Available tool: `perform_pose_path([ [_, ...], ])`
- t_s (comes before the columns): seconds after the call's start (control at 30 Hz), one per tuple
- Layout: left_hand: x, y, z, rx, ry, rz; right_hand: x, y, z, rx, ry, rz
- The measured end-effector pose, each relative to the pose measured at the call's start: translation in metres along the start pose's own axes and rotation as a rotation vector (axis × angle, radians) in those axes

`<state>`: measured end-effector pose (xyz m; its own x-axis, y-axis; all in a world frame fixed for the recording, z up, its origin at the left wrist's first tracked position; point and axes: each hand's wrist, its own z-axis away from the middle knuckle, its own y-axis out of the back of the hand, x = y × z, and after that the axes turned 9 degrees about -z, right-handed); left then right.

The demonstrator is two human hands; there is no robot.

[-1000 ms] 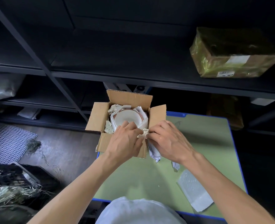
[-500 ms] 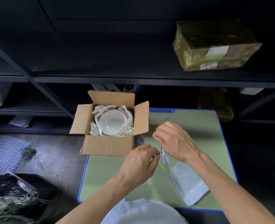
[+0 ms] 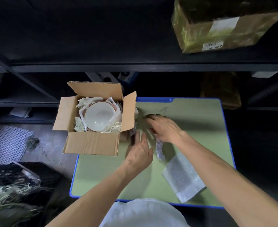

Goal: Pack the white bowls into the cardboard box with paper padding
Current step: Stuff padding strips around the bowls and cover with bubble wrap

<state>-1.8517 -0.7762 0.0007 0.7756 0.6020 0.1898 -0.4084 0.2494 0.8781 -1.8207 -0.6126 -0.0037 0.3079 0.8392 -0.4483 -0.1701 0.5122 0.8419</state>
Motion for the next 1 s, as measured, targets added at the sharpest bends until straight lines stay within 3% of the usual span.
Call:
perform_pose_path([
  [0.2,-0.011,-0.023,-0.007,-0.067,0.075,-0.189,0.003,-0.010,-0.059,-0.189,-0.003,0.082],
  [0.33,-0.014,-0.019,-0.005,0.034,0.116,-0.011,-0.002,-0.019,-0.072,-0.217,-0.010,0.137],
  [0.5,-0.013,-0.024,-0.012,-0.046,0.114,-0.171,-0.001,-0.022,-0.065,-0.134,-0.031,0.114],
  [0.7,-0.017,-0.031,-0.013,-0.073,0.089,-0.171,0.009,-0.028,-0.038,-0.030,0.002,0.043],
  [1.0,-0.025,-0.035,0.004,-0.141,0.073,-0.040,0.013,-0.039,-0.008,0.054,-0.161,-0.065],
])
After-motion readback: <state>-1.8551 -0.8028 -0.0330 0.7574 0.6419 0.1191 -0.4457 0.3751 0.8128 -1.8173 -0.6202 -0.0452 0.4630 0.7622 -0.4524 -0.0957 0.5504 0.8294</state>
